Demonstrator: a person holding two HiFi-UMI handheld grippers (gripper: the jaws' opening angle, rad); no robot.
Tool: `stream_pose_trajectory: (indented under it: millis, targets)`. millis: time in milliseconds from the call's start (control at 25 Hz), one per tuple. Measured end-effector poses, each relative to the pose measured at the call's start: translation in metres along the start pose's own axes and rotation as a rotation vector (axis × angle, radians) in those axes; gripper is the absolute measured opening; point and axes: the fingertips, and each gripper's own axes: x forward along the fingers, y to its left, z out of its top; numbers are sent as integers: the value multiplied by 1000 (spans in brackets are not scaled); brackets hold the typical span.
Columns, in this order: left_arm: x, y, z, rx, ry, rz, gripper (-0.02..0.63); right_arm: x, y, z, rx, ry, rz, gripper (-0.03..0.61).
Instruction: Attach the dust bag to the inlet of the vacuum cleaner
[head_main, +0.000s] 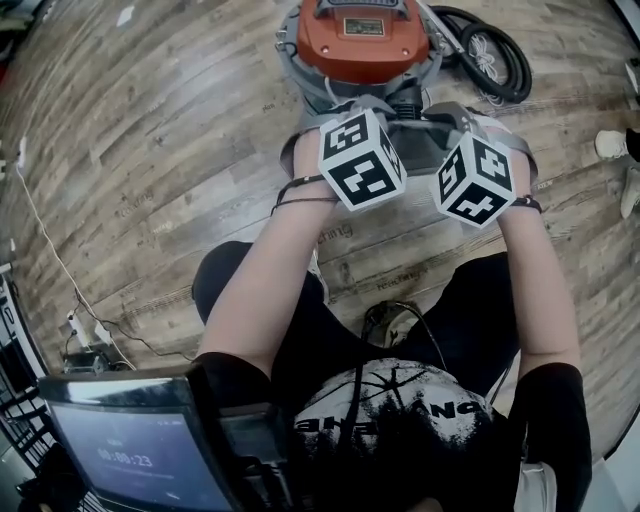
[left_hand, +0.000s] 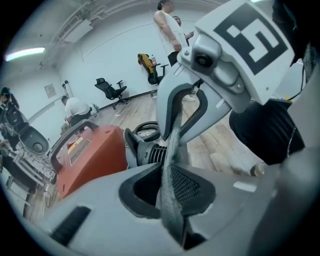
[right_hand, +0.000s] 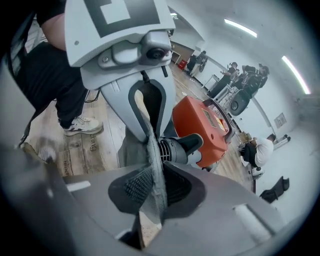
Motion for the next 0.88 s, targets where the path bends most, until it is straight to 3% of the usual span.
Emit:
stream_pose_trajectory:
  millis: [160,280,480,640,880]
  targets:
    - [-5,0,19,27,-70,18,51,12,3,-17,50,23,13,51]
    - [-5,-3,24,52,-75,28,51,14,4,-21,52,29,11,49]
    - [-3,1,1,-29,-29,8,49,6,-1,-2,-33,57,-8,55]
    - [0,1,-8,-47,-9,6,43,0,0,7,-96,74,-34,55]
    - [0,1,1,56,3,47,58,-1,7,-4,4,7,-78,46]
